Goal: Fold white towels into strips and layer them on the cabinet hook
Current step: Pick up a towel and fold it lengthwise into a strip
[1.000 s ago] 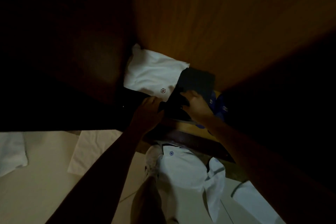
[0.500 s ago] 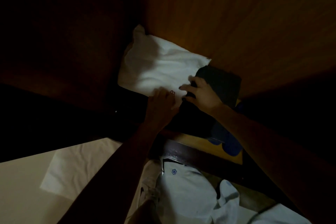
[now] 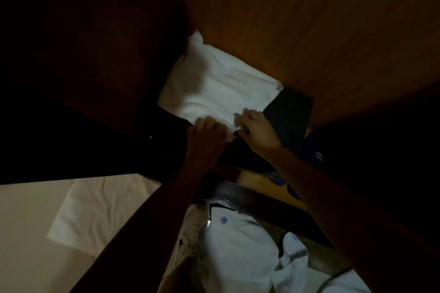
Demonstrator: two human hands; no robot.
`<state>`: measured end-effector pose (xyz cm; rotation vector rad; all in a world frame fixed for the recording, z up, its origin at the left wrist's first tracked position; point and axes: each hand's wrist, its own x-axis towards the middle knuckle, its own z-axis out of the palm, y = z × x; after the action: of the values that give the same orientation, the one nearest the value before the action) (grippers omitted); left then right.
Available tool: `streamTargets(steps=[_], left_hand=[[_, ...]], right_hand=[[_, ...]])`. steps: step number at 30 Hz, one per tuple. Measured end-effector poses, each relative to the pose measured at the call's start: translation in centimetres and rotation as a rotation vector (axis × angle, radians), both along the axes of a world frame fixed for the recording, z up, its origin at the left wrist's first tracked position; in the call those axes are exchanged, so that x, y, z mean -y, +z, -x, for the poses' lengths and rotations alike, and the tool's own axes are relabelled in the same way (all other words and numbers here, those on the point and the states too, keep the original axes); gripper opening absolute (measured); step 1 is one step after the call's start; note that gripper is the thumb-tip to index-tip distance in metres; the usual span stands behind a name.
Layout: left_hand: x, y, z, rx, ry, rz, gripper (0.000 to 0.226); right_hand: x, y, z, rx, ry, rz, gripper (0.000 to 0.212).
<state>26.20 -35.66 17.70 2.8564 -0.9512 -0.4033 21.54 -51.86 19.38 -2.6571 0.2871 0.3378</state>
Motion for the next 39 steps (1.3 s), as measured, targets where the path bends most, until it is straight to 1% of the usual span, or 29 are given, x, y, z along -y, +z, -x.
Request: streamTargets(steps=[2,4,5,7,8,10,11,12,13,14,15,17,18,21,23,25,27,29,31,32,34,36,39], left_hand=[[-0.2,0.1,0.1,-0.007,0.005,0.033,0.030],[-0.8,0.9,0.2,-0.069,0.036,0.066,0.027],[-1.1,1.5,0.4,-0.105,0.026,0.062,0.028],[-2.2,3.2,1.0,-0.190,-0.021,0.057,0.029],[-2.8,4.5,1.3,-0.278,0.019,0.138,0.025],[-3.8,7.8,1.6,-0.524,0.189,0.401,0.006],[-4.2,9.9,1.9,-0.613,0.259,0.531,0.014],[-4.5,12.1,2.4,-0.669,0.305,0.644,0.025],[-4.9,14.5,2.9,-0.724,0.332,0.740,0.031],[-5.2,17.0,3.6,-0.756,0.337,0.803,0.031],[-5.6,19.6,4.4,-0.780,0.339,0.835,0.027],[-6.7,24.8,6.1,-0.795,0.319,0.872,0.019],[-7.3,27.4,7.0,-0.776,0.287,0.874,0.018],[-8.8,35.5,10.1,-0.654,0.215,0.829,0.021],[-10.0,41.1,12.4,-0.668,0.199,0.862,0.025],[-11.3,46.4,14.5,-0.713,0.189,0.915,0.031],[-12.6,51.5,16.7,-0.732,0.126,0.941,0.027],[-13.6,56.0,18.6,-0.721,0.073,0.991,0.019],[-14.3,60.8,20.9,-0.729,0.129,1.128,0.016],[-14.5,62.9,22.2,-0.759,0.172,1.200,0.015],[-14.8,66.6,24.6,-0.856,0.215,1.287,0.018],[-15.1,69.2,26.6,-0.917,0.206,1.305,0.021],[-15.8,71.5,29.0,-0.903,0.192,1.315,0.013]], right_hand=[[-0.5,-0.2,0.1,0.019,-0.049,-0.052,0.018],[-1.4,0.3,0.2,-0.046,-0.088,-0.099,0.004],[-1.9,0.9,0.3,-0.103,-0.099,-0.122,0.002],[-2.9,2.7,1.0,-0.165,-0.156,-0.203,0.005],[-3.3,3.9,1.6,-0.163,-0.195,-0.251,0.004],[-4.0,7.1,3.1,-0.132,-0.251,-0.292,0.025],[-4.3,9.0,3.9,-0.112,-0.254,-0.293,0.030],[-4.6,11.2,4.7,-0.093,-0.251,-0.299,0.028],[-4.9,13.6,5.6,-0.069,-0.262,-0.323,0.021],[-5.2,16.2,6.4,-0.036,-0.289,-0.369,0.012],[-5.6,19.0,7.2,-0.003,-0.336,-0.435,0.009],[-6.7,25.0,9.0,0.038,-0.454,-0.600,0.018],[-7.3,28.1,10.2,0.058,-0.498,-0.671,0.020],[-8.8,37.1,14.8,0.124,-0.573,-0.870,0.012],[-9.6,43.0,18.1,0.110,-0.564,-0.942,0.017],[-10.1,48.4,21.4,0.050,-0.489,-0.923,0.028],[-10.5,53.4,24.6,-0.006,-0.402,-0.878,0.030],[-11.0,57.3,27.6,-0.054,-0.319,-0.779,0.020],[-11.6,60.7,30.6,-0.071,-0.261,-0.633,0.011],[-11.9,61.9,32.0,-0.072,-0.245,-0.572,0.011],[-12.3,63.5,34.8,-0.074,-0.248,-0.469,0.018],[-12.4,64.3,37.3,-0.042,-0.311,-0.388,0.029],[-12.0,64.8,41.1,0.131,-0.451,-0.354,0.030]])
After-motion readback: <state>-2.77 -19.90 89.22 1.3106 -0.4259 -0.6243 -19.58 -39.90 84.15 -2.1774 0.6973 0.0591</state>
